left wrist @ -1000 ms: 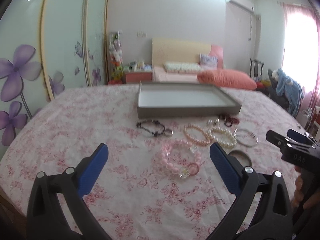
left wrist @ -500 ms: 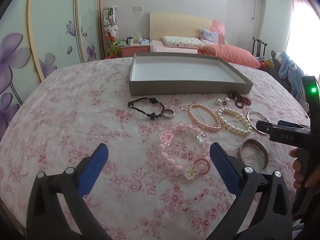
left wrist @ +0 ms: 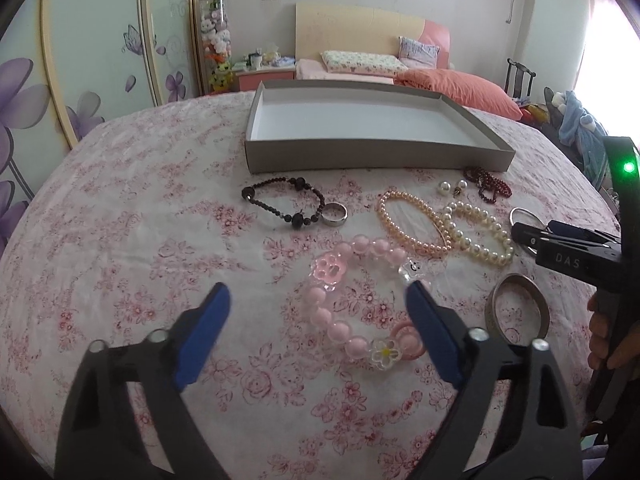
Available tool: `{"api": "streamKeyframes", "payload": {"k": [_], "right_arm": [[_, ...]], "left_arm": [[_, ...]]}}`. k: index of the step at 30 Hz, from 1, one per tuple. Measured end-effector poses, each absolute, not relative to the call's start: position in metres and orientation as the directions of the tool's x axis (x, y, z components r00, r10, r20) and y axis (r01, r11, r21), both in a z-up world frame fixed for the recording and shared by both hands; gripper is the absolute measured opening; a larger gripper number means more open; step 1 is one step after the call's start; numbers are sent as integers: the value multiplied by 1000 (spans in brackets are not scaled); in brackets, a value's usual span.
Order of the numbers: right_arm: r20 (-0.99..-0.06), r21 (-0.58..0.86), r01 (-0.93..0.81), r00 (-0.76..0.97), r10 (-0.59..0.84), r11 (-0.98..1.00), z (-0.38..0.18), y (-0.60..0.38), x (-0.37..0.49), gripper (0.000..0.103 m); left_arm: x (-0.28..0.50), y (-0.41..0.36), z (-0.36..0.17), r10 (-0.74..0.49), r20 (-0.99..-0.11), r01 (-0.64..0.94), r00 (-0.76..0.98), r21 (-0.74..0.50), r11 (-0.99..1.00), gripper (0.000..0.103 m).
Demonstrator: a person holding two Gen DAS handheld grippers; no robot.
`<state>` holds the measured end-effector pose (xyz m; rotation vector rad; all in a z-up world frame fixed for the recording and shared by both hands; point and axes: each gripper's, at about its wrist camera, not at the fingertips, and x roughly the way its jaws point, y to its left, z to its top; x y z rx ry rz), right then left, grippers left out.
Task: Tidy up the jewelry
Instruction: 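Grasp the pink beaded bracelet with the left gripper while the right gripper grasps the thin silver bangle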
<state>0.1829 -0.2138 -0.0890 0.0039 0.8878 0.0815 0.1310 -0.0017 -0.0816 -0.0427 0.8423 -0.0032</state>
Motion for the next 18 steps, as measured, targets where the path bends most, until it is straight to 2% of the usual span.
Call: {"api": "streamKeyframes", "payload": {"k": [4, 8, 12, 18], "right_arm": [[-776, 41, -67, 626, 74, 997, -88, -214, 192, 72], [-776, 42, -67, 626, 75, 997, -89, -216, 196, 72], [-776, 42, -67, 626, 75, 997, -90, -217, 196, 72], [-777, 43, -68, 626, 76, 997, -90, -217, 196, 72]], "left_arm": [[140, -2, -87, -41, -773, -1, 633, -54, 999, 68], [147, -5, -93, -48, -797, 4, 602, -56, 998, 52], [151, -6, -93, -36, -796, 0, 604, -45, 999, 39], [159, -10, -95, -13, -795, 8, 606, -10, 1000, 37]]}}
